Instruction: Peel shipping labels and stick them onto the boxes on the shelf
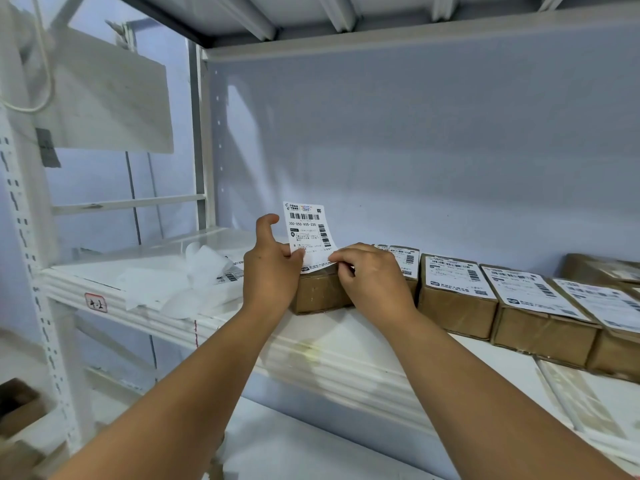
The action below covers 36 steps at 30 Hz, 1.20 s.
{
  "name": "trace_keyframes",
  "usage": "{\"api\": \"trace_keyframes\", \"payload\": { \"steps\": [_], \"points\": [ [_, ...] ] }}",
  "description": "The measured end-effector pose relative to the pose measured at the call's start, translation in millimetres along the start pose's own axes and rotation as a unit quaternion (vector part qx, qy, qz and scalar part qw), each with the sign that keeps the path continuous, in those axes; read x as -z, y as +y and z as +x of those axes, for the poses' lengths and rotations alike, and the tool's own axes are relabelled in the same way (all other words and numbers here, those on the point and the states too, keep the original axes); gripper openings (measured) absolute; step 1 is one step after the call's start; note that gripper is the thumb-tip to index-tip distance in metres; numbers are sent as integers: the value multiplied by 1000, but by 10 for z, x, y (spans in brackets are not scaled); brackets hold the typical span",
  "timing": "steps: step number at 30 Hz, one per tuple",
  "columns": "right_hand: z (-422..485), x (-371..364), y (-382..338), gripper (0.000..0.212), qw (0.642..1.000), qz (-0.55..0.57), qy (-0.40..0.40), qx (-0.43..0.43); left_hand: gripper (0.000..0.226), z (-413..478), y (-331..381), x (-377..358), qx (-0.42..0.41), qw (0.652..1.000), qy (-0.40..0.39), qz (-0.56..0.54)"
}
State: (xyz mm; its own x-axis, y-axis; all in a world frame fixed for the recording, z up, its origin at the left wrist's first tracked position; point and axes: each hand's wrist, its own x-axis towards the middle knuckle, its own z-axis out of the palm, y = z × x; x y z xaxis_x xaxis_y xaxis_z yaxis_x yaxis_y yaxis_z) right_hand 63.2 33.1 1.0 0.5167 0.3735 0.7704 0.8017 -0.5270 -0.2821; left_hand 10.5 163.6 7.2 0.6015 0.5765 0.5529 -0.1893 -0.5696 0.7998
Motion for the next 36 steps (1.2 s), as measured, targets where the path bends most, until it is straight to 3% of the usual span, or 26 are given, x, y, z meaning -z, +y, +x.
{"api": "trace_keyframes", "payload": {
  "steps": [22,31,36],
  "points": [
    [-22,51,-64,28,998,-29,-55,-18,51,8,42,29,-12,999,-40,33],
    [-50,49,-98,26,998,-48,-27,1,53,55,43,0,-31,994,-42,98],
    [-55,109,-126,26,996,-69,-42,-29,52,90,25,-17,-62,986,-59,139]
  ]
}}
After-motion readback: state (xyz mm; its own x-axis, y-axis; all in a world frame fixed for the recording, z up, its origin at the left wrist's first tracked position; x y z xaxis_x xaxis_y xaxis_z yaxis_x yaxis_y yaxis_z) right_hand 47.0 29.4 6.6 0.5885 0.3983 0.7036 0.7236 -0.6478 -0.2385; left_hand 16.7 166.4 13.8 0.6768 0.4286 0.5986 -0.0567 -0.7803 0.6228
